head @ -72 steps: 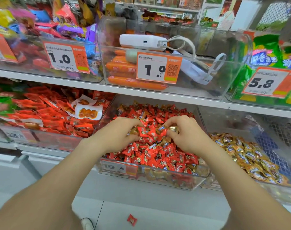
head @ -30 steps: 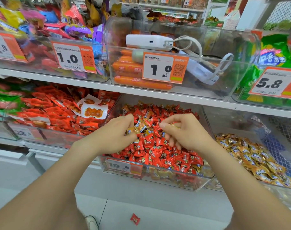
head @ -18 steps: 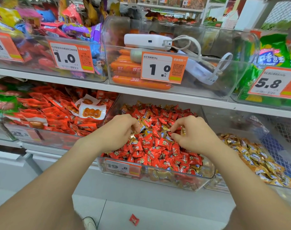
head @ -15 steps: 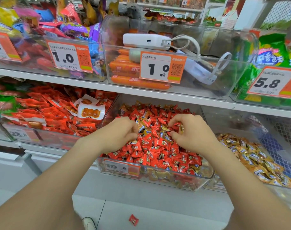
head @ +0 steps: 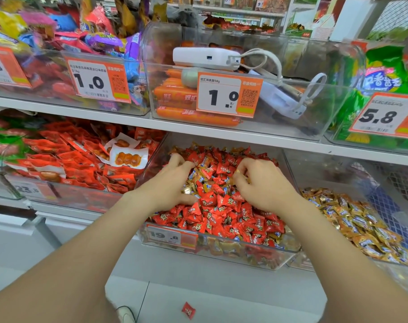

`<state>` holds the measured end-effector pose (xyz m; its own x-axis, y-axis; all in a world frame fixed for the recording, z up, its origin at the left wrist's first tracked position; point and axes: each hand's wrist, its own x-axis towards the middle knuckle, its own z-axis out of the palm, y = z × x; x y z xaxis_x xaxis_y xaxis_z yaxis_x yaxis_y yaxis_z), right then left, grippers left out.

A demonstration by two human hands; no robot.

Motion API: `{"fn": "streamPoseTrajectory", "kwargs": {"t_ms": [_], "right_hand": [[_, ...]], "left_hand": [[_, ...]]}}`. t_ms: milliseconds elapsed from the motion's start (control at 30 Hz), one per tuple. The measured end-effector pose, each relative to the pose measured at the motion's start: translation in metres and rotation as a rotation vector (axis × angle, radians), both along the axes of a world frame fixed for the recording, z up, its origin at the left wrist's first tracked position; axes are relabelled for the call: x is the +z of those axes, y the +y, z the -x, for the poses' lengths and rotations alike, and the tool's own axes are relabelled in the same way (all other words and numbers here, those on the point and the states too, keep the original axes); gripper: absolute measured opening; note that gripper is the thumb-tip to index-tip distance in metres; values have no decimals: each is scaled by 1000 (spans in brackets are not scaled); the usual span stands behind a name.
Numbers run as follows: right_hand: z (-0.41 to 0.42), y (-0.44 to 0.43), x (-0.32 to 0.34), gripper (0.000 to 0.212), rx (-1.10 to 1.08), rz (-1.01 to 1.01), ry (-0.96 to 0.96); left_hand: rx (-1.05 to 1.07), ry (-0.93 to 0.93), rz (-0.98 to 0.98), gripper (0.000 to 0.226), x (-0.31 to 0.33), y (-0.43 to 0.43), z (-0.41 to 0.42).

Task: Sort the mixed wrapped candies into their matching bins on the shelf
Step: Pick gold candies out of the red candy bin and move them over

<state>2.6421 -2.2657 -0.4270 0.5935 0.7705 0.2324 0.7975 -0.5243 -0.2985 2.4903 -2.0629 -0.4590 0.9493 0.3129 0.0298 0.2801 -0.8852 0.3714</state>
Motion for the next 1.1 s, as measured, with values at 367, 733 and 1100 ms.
{"fn": "streamPoseTrajectory", "kwargs": {"t_ms": [367, 733, 1100], "right_hand": [[7, -2, 3, 21, 76, -160, 143], [26, 17, -1, 23, 86, 160, -128], [10, 4, 4, 33, 172, -85, -44]], "left_hand": [[-126, -65, -31, 58, -9, -2, -18], [-110, -49, -15, 14, -6, -3, -8], [88, -146, 310, 15, 24, -6, 19]]}}
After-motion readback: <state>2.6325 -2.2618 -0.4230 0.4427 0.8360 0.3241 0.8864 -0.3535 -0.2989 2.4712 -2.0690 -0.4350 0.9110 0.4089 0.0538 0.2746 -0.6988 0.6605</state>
